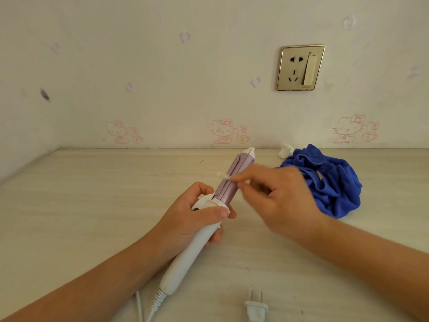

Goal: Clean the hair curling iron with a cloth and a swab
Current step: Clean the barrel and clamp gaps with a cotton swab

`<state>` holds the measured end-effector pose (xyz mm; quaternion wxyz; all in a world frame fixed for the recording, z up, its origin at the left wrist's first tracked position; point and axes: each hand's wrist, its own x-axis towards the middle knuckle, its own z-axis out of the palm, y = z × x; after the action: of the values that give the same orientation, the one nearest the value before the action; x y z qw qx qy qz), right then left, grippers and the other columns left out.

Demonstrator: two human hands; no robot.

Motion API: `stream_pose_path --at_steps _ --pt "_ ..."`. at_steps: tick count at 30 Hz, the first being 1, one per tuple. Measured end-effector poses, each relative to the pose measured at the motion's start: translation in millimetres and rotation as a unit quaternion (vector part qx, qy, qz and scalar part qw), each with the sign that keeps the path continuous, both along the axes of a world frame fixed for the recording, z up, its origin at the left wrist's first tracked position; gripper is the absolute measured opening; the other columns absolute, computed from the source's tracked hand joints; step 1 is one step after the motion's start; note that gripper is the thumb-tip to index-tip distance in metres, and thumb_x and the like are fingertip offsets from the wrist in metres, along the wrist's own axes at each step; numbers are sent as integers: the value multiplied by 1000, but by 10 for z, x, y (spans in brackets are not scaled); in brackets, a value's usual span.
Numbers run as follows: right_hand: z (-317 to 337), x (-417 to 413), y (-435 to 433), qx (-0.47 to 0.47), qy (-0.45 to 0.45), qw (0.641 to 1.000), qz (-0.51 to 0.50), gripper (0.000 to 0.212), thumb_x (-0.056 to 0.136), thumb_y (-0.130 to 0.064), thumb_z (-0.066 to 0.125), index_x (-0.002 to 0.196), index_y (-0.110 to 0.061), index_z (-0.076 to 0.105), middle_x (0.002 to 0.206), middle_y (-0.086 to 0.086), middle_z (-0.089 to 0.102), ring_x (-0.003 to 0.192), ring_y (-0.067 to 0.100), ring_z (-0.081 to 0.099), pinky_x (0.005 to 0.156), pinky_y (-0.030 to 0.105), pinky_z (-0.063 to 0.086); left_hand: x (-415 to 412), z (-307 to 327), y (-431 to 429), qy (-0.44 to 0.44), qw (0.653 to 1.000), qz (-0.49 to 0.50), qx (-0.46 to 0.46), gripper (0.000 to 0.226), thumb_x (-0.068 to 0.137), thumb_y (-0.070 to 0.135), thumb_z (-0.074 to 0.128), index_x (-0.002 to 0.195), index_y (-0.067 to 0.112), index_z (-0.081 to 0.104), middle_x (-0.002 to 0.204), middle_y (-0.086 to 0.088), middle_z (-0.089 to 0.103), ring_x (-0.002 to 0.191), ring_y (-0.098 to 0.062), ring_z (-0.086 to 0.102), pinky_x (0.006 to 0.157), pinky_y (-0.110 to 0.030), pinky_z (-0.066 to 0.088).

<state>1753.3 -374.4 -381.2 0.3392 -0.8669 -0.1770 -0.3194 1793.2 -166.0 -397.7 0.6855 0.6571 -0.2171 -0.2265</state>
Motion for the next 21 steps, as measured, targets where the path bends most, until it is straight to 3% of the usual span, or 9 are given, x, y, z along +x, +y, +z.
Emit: stream_pose_path --at_steps 3,8,12,15,18,21 --pt "-35 -48 91 -34 17 999 31 17 94 -18 66 102 -25 79 53 -12 57 46 8 49 53 10 32 10 -4 -3 14 1000 7 -26 51 73 24 81 110 9 50 99 -15 78 62 -36 74 50 -34 58" --pt "113 192 -205 40 -11 997 -65 17 94 -9 69 99 -21 81 52 -9 56 50 14 49 51 18 34 37 -6 28 -5 1000 -6 0 51 76 25 79 109 9 44 103 -17 76 47 -22 58 42 -26 47" --pt "-36 -1 30 -7 5 1000 11 17 95 -19 66 104 -24 80 52 -9 56 45 8 47 53 10 32 61 27 23 78 994 -26 -73 27 75 24 64 93 18 45 98 -28 67 43 -27 53 39 -26 45" --pt "-19 40 30 -14 7 1000 15 17 95 -21 65 102 -25 79 52 -10 56 47 9 48 52 11 32 16 45 39 79 992 -31 -92 23 80 30 56 97 18 45 100 -29 63 50 -28 53 43 -27 44" --pt "54 185 -150 30 -10 999 -41 15 94 -11 70 97 -21 80 51 -11 52 47 13 47 50 23 36 -39 62 40 39 997 -28 -63 18 89 27 52 102 17 44 102 -27 66 56 -28 53 48 -29 44" --pt "-18 118 -123 22 4 1000 -21 16 94 -11 70 98 -23 79 51 -12 52 47 11 47 52 15 33 -62 75 30 17 999 -7 -46 30 90 30 53 116 15 49 100 -20 70 60 -27 56 52 -29 47"
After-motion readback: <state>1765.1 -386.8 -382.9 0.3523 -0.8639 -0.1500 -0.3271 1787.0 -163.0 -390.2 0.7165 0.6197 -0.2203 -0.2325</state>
